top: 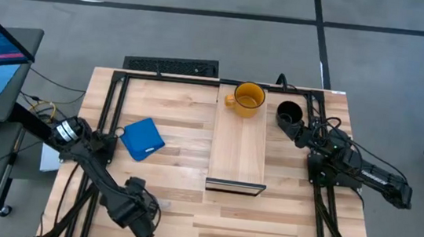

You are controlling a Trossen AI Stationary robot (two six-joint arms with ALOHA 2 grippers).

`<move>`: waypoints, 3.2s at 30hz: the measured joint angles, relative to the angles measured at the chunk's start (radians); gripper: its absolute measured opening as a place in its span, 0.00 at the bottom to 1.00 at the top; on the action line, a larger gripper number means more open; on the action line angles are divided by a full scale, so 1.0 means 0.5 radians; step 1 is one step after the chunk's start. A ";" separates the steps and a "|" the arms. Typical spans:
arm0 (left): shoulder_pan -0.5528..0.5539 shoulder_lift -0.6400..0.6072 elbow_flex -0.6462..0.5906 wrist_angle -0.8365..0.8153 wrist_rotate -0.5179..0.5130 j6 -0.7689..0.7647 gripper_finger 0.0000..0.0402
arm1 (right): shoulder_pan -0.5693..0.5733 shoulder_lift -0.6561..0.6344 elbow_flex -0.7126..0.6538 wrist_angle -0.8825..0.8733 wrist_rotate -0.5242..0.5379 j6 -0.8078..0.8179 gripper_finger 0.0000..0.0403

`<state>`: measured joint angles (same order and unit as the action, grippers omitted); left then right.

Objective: Stack small to large cups/mugs on shelf
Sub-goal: Put the gray mug on the shelf

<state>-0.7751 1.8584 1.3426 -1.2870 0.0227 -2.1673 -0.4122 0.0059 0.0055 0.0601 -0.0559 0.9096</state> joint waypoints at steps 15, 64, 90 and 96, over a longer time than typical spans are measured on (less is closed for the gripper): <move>0.180 -0.186 -0.022 -0.053 -0.392 0.074 0.02 | 0.000 0.000 -0.001 0.000 0.000 0.000 0.08; 1.645 -0.867 0.188 1.247 -0.162 2.636 0.02 | 0.001 0.006 0.000 -0.080 0.004 -0.006 0.08; 1.847 0.097 1.292 0.306 -0.015 3.087 0.02 | 0.000 0.014 0.000 -0.083 0.003 -0.006 0.08; 1.846 0.138 1.300 0.311 -0.003 3.081 0.02 | 0.001 0.014 0.000 -0.083 0.003 -0.008 0.08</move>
<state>0.1478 1.9274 1.9926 -1.1317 0.0211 -0.6266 -0.4118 0.0128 0.0055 0.0185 -0.0544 0.9058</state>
